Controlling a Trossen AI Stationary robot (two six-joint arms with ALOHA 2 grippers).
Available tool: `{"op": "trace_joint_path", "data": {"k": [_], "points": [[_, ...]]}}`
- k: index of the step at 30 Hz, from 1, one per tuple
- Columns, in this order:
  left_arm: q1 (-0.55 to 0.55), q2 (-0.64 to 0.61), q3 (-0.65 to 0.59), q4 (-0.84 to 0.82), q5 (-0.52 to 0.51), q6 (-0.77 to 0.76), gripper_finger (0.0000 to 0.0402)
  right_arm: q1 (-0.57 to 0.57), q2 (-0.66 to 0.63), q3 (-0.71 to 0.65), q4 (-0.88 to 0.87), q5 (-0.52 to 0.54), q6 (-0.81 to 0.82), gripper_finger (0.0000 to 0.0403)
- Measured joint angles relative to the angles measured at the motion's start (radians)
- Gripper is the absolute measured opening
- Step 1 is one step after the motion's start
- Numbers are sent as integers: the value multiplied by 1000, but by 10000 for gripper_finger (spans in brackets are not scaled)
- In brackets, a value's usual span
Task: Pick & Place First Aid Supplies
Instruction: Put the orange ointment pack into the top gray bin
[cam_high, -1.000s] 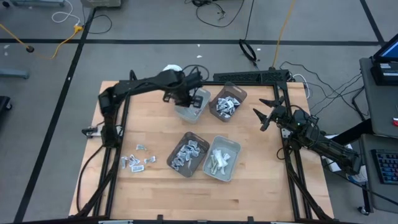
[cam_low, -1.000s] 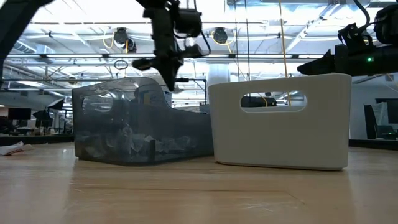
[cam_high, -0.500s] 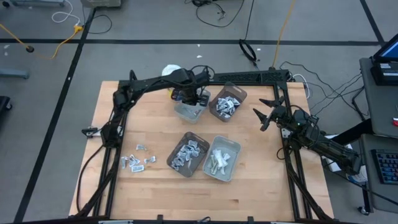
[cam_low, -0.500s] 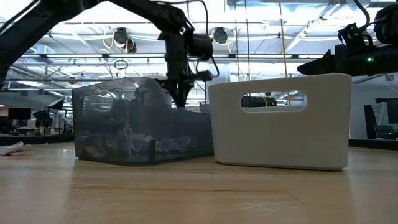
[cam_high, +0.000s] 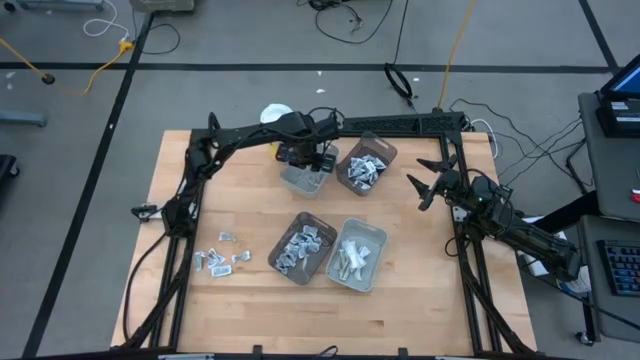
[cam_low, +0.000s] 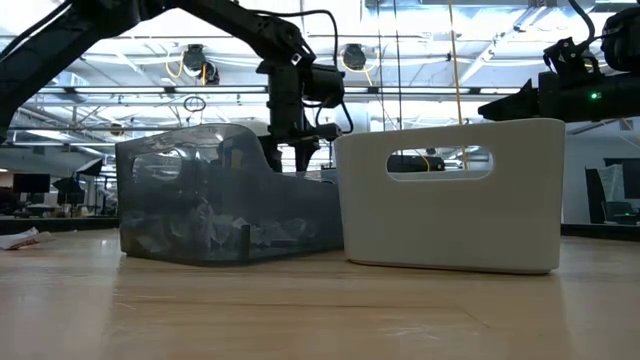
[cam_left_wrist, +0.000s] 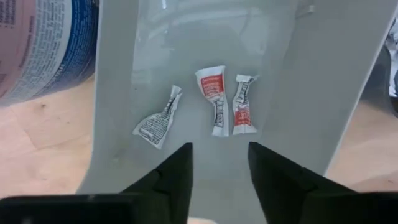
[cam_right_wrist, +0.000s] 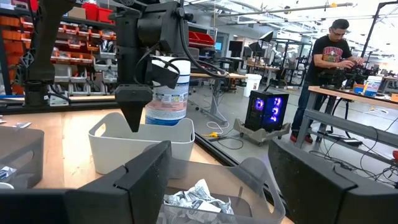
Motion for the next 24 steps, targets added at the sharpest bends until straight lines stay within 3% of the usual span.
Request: {"op": "trace_joint_path", "data": {"k": [9, 18, 24], "points": [[-14, -57, -1, -2, 3, 58, 210, 0, 0, 0, 0, 0, 0, 263], [-65, -148, -9, -15, 95, 382, 214, 0, 0, 0, 0, 0, 0, 263], [-125, -237, -129, -9, 115, 545, 214, 0, 0, 0, 0, 0, 0, 263]]}}
